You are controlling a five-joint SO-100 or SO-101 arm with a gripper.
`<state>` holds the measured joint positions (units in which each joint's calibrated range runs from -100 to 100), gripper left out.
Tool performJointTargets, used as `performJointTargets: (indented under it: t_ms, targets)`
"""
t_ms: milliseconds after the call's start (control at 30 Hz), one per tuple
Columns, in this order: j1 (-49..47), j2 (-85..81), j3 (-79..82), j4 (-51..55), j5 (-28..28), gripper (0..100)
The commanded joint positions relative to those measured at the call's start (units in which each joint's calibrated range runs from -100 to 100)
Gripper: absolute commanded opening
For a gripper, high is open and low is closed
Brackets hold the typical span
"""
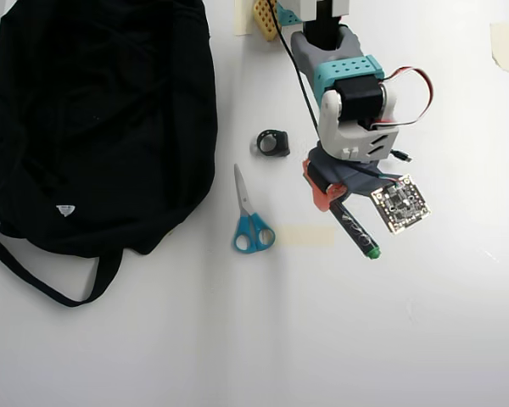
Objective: Put the green marker into the black bag
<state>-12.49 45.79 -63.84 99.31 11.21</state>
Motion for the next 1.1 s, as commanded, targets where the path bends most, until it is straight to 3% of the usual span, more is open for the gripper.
performJointTargets:
  t_ms: [0,733,900,1067]
  targets:
    - [1.8,-7.1,2.6,0.3,1.3,2]
    - [3.2,-29.8,30.9,0.1,0.6,2]
    - [3.0,-35.9,38.4,0.0,-3.3,2]
    - [3.2,-42.2,45.3,0.0,-3.4,2]
